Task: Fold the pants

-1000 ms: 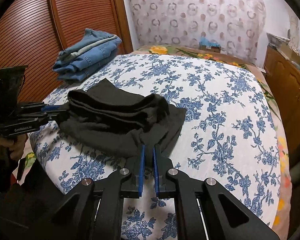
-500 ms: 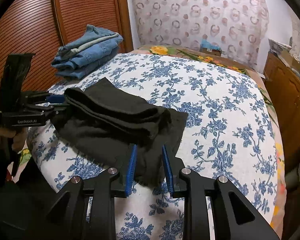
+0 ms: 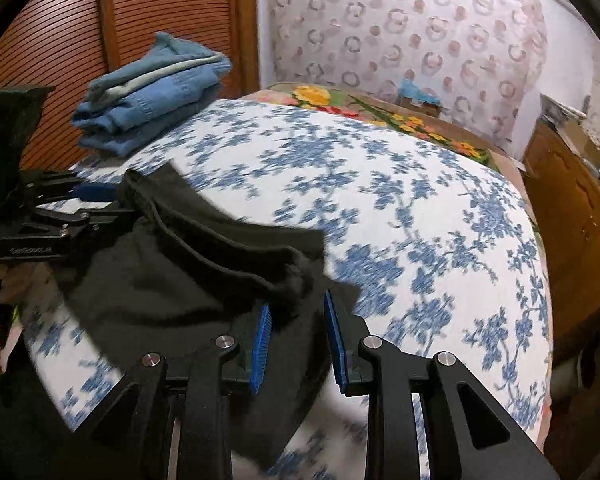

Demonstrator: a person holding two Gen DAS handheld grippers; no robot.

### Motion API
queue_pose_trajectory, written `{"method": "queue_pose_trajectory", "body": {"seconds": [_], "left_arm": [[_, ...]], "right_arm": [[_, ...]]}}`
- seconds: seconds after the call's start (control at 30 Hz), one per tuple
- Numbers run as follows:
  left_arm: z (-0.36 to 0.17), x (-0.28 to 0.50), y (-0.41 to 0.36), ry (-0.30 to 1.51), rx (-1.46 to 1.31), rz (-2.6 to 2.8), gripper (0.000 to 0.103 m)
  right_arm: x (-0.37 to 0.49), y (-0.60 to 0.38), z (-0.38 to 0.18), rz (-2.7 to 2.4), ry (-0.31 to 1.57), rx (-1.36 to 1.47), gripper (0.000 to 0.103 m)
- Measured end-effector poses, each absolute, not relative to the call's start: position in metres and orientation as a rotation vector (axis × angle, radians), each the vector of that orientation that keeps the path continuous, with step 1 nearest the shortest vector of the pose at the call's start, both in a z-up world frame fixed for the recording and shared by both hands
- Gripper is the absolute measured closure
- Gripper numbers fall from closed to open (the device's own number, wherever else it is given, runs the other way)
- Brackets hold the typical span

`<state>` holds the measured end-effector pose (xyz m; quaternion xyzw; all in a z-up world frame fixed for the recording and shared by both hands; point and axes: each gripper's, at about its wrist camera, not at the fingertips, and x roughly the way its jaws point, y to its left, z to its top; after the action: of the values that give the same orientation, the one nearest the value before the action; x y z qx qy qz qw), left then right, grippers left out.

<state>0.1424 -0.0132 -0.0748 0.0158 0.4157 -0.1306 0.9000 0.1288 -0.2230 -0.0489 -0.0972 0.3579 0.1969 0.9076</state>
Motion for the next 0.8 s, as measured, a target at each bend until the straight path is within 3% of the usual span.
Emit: {"method": "queue_pose_trajectory", "body": {"seconds": [0.67, 0.7, 0.73, 0.8], "left_arm": [[-0.066, 0.139, -0.009, 0.827, 0.007, -0.259, 0.056], [-0.065, 0.136, -0.010, 0.823, 0.007, -0.268, 0.048], [-0.064, 0.133, -0.011, 0.818, 0.009, -0.273, 0.034], [-0.062, 0.126, -0.013, 0.802, 0.003, -0.287, 0.024]], "right_arm": [[0.142, -0.240, -0.052, 0.365, 0.734, -0.101, 0.076], [0.137, -0.243, -0.051, 0.365, 0.733, -0.094, 0.076], [0.130, -0.245, -0.051, 0.368, 0.732, -0.086, 0.076], [0.116, -0.252, -0.049, 0.374, 0.733, -0.073, 0.075]]}}
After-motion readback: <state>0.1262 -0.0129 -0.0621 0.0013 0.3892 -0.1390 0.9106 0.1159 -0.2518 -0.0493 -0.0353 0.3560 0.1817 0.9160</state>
